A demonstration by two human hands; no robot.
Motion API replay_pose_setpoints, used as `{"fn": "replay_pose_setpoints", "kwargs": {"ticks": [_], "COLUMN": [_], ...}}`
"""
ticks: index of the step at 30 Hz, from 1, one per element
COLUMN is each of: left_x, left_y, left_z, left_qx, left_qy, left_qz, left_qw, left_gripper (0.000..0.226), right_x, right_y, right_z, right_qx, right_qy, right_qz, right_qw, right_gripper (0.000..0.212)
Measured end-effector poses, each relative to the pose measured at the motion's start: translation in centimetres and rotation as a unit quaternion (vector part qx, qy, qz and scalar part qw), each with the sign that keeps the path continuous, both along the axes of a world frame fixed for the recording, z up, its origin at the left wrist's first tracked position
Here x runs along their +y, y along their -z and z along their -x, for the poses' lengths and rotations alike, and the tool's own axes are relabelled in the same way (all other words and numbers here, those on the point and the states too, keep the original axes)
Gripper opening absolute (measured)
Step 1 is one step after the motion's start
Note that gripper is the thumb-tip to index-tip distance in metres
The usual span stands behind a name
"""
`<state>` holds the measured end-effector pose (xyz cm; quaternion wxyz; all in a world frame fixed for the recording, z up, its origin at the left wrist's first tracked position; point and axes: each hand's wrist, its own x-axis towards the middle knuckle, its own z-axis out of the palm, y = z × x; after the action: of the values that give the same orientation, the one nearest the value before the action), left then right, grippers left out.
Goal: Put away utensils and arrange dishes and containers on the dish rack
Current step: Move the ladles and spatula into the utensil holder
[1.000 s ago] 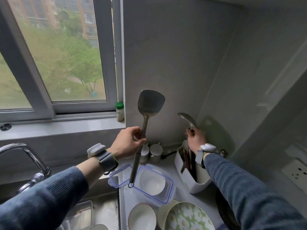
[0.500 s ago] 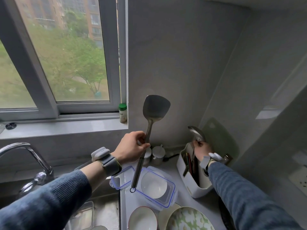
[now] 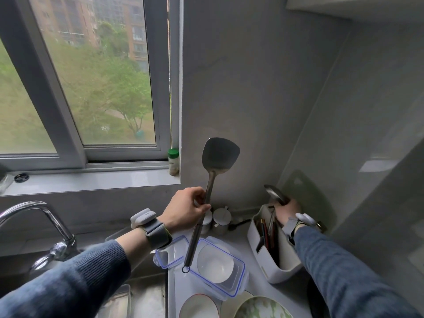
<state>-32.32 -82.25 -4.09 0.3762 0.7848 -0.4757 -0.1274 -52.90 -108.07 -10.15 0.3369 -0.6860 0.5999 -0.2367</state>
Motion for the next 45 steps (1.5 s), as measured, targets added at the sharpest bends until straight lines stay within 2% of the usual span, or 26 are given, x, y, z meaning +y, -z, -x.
{"fn": "replay_pose_setpoints", "kwargs": {"ticks": [6,11,15,20,22,24,26,29,32,35,38,42,45], "left_x": [0.2,0.1,0.2,0.5,1.0,1.0,1.3,1.3,1.3,1.1,0.9,1.0,1.1], "left_y": [-0.1,-0.1,-0.3,-0.7,-1.0,-1.1,-1.1,-1.2,-1.2,-0.9,-0.6,-0.7,-0.7], "left_z": [0.0,0.3,0.6,0.8,0.8,0.9,1.0,1.1,1.3,1.9,2.2,1.5,0.3], "left_qx": [0.006,0.006,0.008,0.007,0.009,0.005,-0.001,0.001,0.011,0.021,0.008,0.019,0.015], "left_qy": [0.005,0.021,0.041,0.056,0.061,0.065,0.065,0.072,0.104,0.132,0.118,0.100,0.082], "left_qz": [0.002,0.007,0.007,0.012,0.016,0.018,0.020,0.015,-0.002,-0.007,-0.008,-0.023,-0.040], "left_qw": [1.000,1.000,0.999,0.998,0.998,0.998,0.998,0.997,0.994,0.991,0.993,0.995,0.996], "left_gripper": [0.010,0.016,0.012,0.013,0.016,0.018,0.021,0.024,0.016,0.011,0.011,0.032,0.031], "right_x": [0.2,1.8,2.9,4.1,4.9,5.9,7.7,10.0,12.3,12.9,12.3,9.2,5.8], "right_y": [-0.4,-1.9,-2.8,-4.1,-5.1,-6.4,-8.0,-9.7,-11.0,-11.0,-11.1,-12.2,-12.1], "right_z": [1.2,2.5,3.0,2.7,2.3,1.4,0.2,-1.8,-3.7,-4.9,-5.6,-5.7,-4.9], "right_qx": [0.007,-0.035,-0.051,-0.036,-0.029,-0.047,-0.093,-0.145,-0.163,-0.203,-0.227,-0.218,-0.163], "right_qy": [-0.016,0.009,0.000,0.005,0.008,-0.007,-0.075,-0.220,-0.257,-0.257,-0.227,-0.140,-0.058], "right_qz": [0.018,0.041,0.061,0.127,0.174,0.182,0.130,0.002,-0.080,-0.104,-0.085,-0.001,0.082], "right_qw": [1.000,0.999,0.997,0.991,0.984,0.982,0.984,0.965,0.949,0.939,0.943,0.966,0.981], "right_gripper": [0.020,0.048,0.049,0.062,0.060,0.048,0.037,0.039,0.033,0.020,0.015,0.019,0.030]}}
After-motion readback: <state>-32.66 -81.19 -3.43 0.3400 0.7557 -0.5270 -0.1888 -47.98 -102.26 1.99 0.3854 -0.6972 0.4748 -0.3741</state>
